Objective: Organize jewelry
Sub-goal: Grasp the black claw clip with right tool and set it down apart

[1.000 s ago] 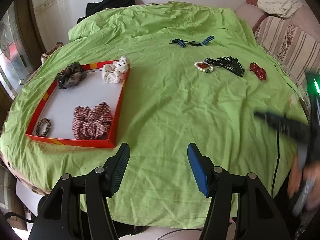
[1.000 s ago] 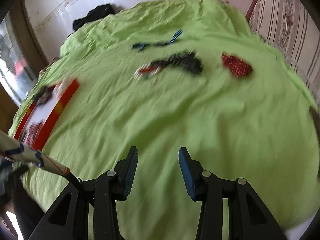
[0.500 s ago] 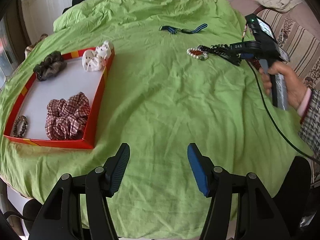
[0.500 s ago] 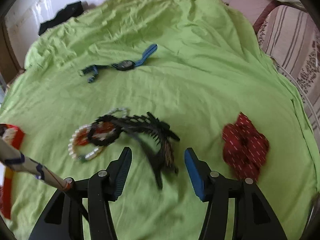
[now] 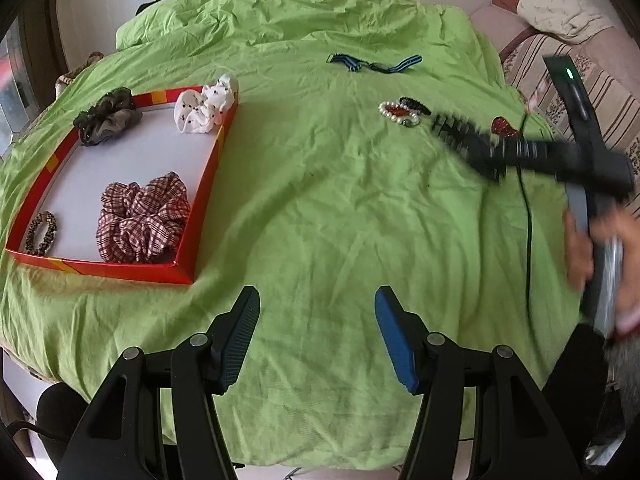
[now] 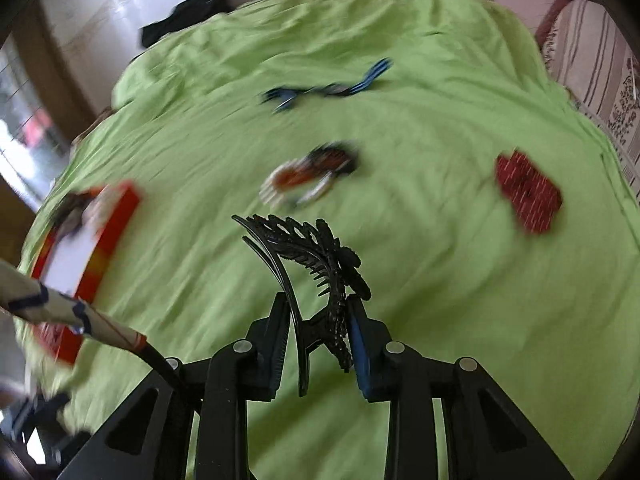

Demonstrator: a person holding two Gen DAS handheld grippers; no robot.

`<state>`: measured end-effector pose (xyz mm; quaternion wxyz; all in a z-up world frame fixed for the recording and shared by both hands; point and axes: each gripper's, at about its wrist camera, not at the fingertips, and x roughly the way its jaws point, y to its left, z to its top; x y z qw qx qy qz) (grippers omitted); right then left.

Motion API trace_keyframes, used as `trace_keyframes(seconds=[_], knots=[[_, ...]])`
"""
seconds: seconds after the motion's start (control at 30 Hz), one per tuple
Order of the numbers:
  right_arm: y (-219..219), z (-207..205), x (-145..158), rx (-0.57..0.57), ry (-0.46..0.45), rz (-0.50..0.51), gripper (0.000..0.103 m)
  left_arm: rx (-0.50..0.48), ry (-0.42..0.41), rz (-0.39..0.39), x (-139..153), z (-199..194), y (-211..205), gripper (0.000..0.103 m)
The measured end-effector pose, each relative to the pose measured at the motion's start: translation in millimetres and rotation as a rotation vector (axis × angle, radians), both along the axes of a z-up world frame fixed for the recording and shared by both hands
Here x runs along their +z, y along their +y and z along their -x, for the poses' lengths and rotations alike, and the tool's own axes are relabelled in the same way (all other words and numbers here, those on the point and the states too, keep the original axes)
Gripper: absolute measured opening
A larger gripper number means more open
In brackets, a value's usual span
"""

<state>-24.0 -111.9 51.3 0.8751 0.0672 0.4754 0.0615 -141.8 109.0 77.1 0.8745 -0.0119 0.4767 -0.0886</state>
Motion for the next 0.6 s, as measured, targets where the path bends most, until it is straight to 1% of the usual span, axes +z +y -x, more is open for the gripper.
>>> trace_keyframes(seconds=[0.03, 0.07, 0.13, 0.27, 0.43, 0.6], knots=[[6, 10, -3, 0.015, 0.004, -0.007, 0.034, -0.001, -0.003, 0.003, 2, 2, 0, 0.059], [10, 16, -5, 0.022, 0.003, -0.011, 0.044, -0.002, -0.004, 0.005, 4, 4, 0, 0.059], [13, 27, -6, 0.022, -0.008, -0.021, 0.053, -0.004, -0.005, 0.005, 8, 10, -1, 0.059], [-3, 51, 2, -0.016, -0.029, -0.076, 0.055, -0.006, -0.026, -0.012, 18, 20, 0, 0.059], [-35, 89, 10, -0.113, -0.025, -0.057, 0.055, -0.009, -0.061, -0.019, 25, 22, -1, 0.061], [-75, 120, 29, -0.216, -0.053, -0.023, 0.055, -0.025, -0.032, 0.023, 20, 14, -9, 0.061]])
